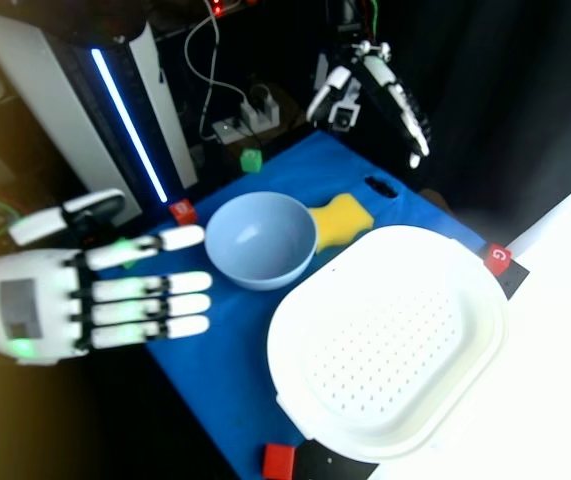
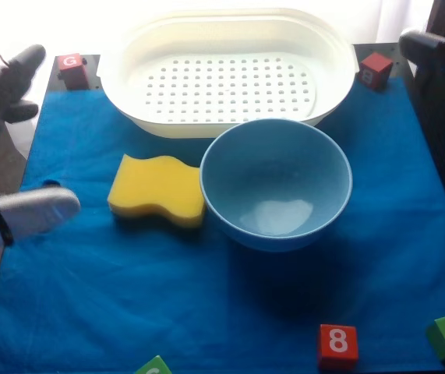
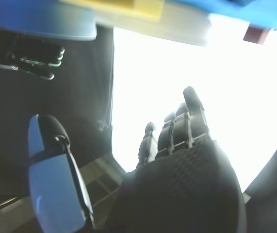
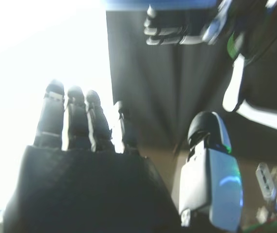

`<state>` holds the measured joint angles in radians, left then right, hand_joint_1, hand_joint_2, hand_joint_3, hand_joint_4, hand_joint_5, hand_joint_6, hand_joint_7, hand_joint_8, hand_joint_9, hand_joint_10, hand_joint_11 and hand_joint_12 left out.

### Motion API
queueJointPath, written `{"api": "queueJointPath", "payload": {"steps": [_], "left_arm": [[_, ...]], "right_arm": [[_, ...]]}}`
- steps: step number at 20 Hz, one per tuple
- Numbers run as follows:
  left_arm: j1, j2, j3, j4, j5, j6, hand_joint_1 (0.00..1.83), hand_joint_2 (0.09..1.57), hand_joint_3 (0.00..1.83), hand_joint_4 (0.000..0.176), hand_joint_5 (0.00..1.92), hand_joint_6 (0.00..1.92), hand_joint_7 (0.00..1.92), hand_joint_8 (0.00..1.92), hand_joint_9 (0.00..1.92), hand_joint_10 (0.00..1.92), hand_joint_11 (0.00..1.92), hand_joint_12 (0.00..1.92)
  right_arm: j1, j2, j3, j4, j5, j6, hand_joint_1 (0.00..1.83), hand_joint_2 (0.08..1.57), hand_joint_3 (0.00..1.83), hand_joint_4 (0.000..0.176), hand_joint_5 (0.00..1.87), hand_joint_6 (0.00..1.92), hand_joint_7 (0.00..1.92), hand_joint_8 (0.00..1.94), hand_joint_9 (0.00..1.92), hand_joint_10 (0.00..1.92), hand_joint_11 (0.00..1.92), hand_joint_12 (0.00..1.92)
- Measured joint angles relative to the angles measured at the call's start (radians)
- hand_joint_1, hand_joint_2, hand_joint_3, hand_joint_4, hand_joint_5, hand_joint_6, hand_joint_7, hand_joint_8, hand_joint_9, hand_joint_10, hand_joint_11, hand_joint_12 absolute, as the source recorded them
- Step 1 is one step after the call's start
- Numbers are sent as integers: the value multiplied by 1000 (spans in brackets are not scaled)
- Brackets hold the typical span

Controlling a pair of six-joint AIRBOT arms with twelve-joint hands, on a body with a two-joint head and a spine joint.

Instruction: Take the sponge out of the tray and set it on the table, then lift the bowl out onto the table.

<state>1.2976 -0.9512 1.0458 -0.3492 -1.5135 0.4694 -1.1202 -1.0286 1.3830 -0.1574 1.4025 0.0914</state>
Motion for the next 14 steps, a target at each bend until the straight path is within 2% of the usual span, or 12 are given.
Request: {"api": "queueJointPath", "payload": {"steps": [1,2,4,5,7,8,9,10,11,12,13,14], "left_arm": [[0,0,0,-6,-27,-1,529,1012,20,124,0,0,0,0,28,5,0,780],[0,-5,0,-11,-63,-1,523,1060,14,111,0,0,0,0,48,7,0,849],[-9,-12,-3,-24,-87,-1,385,1115,24,110,0,0,0,0,75,13,0,876],[-17,-13,-2,-24,-86,-1,384,1132,13,116,0,0,0,0,44,9,0,806],[-70,-13,17,-6,-86,0,340,1055,0,169,0,0,0,0,2,1,0,566],[-93,-13,25,3,-85,0,368,1023,0,175,0,0,0,0,0,0,0,266],[-134,-13,39,21,-83,2,352,991,8,173,0,0,0,0,13,2,0,326],[-177,-13,50,43,-87,5,419,978,3,149,0,0,5,0,63,7,0,387],[-205,-13,53,70,-103,13,286,1036,10,144,0,0,0,0,62,2,0,424],[-226,-13,53,98,-108,16,238,1079,15,137,0,0,0,0,14,0,0,250],[-252,-13,59,129,-100,23,233,1090,8,136,0,0,0,0,10,1,0,250],[-285,-13,65,157,-95,29,166,1095,0,114,0,0,0,0,42,0,0,383]], "right_arm": [[-1,-6,-5,20,22,-8,472,1044,13,176,0,0,0,0,0,0,0,0],[-1,-13,-8,39,49,-11,503,1055,14,176,0,0,0,0,0,0,0,0],[-1,-14,-8,50,82,-11,505,1046,7,176,0,0,0,0,0,0,0,0],[-1,-14,-8,55,94,-11,628,1073,14,176,0,0,0,0,0,0,0,0],[-2,-13,-7,61,133,-11,618,1081,10,176,0,0,0,0,0,0,0,0],[-4,-13,-7,69,155,-11,495,1060,1,176,0,0,0,0,0,0,0,0],[-6,-13,-7,85,193,-15,529,1041,0,176,0,0,0,0,0,0,0,0],[-6,-11,-7,100,228,-18,543,1042,0,175,0,0,23,9,0,0,0,0],[-6,-6,-12,105,246,-36,692,1043,0,176,8,3,5,1,0,0,0,0],[-6,4,-23,106,249,-71,661,998,0,176,1,0,0,0,0,0,0,0],[-6,17,-39,111,245,-100,573,949,0,176,8,1,0,0,0,0,0,0],[14,43,-65,107,231,-132,532,921,0,164,12,2,25,9,13,5,0,0]]}}
